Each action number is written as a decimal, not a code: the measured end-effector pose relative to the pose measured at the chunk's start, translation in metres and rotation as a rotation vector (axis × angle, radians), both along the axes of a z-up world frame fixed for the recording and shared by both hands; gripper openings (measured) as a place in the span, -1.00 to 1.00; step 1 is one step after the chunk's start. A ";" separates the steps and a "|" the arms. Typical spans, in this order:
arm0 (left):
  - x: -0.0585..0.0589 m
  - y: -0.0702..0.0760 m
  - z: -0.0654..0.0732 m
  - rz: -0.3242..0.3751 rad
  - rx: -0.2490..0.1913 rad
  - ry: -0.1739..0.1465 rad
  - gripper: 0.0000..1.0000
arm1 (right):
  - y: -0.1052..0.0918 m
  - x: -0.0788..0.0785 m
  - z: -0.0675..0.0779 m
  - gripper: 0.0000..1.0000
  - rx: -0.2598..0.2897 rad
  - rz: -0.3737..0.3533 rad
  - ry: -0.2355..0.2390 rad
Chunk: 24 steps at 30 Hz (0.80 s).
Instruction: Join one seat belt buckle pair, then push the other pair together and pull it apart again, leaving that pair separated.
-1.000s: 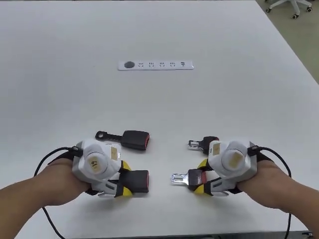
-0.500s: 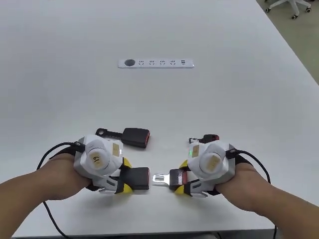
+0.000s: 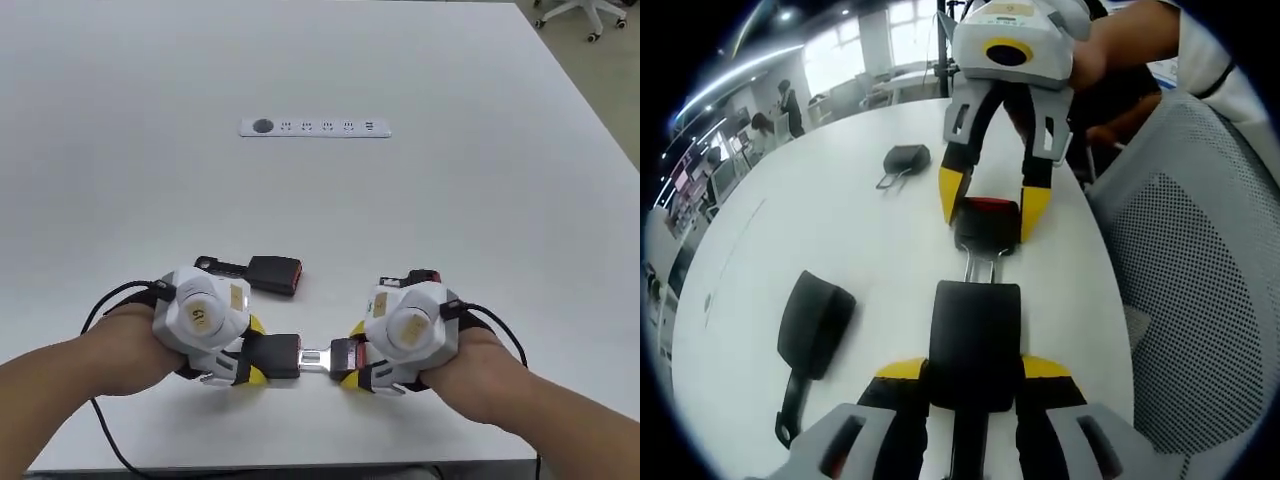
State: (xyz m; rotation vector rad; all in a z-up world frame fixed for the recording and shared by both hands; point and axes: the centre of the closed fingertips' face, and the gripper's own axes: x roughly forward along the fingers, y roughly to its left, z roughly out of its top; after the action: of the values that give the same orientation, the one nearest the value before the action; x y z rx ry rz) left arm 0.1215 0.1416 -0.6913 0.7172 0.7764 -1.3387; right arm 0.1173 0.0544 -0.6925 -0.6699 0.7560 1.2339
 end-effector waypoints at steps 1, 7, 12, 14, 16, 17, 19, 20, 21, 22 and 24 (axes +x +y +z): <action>0.000 0.000 0.000 0.001 0.001 0.000 -0.31 | 0.000 0.000 0.000 -0.32 0.001 -0.001 0.000; -0.002 -0.002 0.002 -0.001 0.009 0.002 -0.32 | 0.005 0.001 0.001 -0.32 0.010 0.017 -0.006; -0.003 -0.003 0.004 -0.008 0.017 0.001 -0.32 | 0.010 0.003 0.000 -0.32 0.025 0.025 -0.006; -0.003 -0.003 0.003 -0.011 0.017 0.002 -0.32 | 0.011 0.004 -0.001 -0.33 0.030 0.023 -0.005; -0.003 -0.003 0.003 -0.012 0.013 0.002 -0.32 | 0.011 0.003 0.000 -0.33 0.032 0.021 -0.006; -0.003 -0.002 0.003 -0.015 0.012 0.001 -0.32 | 0.011 0.003 0.000 -0.33 0.038 0.026 -0.005; -0.003 -0.002 0.003 -0.018 0.011 0.001 -0.33 | 0.012 0.004 0.000 -0.33 0.040 0.029 0.001; -0.003 -0.002 0.003 -0.017 0.012 0.002 -0.33 | 0.012 0.003 0.000 -0.34 0.035 0.032 -0.001; -0.002 -0.001 0.003 -0.016 0.012 0.003 -0.33 | 0.014 0.002 0.001 -0.34 0.030 0.031 -0.002; -0.002 -0.001 0.002 -0.016 0.012 0.004 -0.34 | 0.015 0.003 0.001 -0.35 0.028 0.031 -0.003; -0.002 -0.001 0.002 -0.016 0.009 0.004 -0.34 | 0.016 0.003 0.000 -0.35 0.025 0.035 -0.008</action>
State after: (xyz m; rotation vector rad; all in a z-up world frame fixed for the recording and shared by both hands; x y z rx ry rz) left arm 0.1193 0.1407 -0.6890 0.7291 0.7822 -1.3519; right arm 0.1206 0.0707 -0.6924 -0.6691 0.7239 1.2703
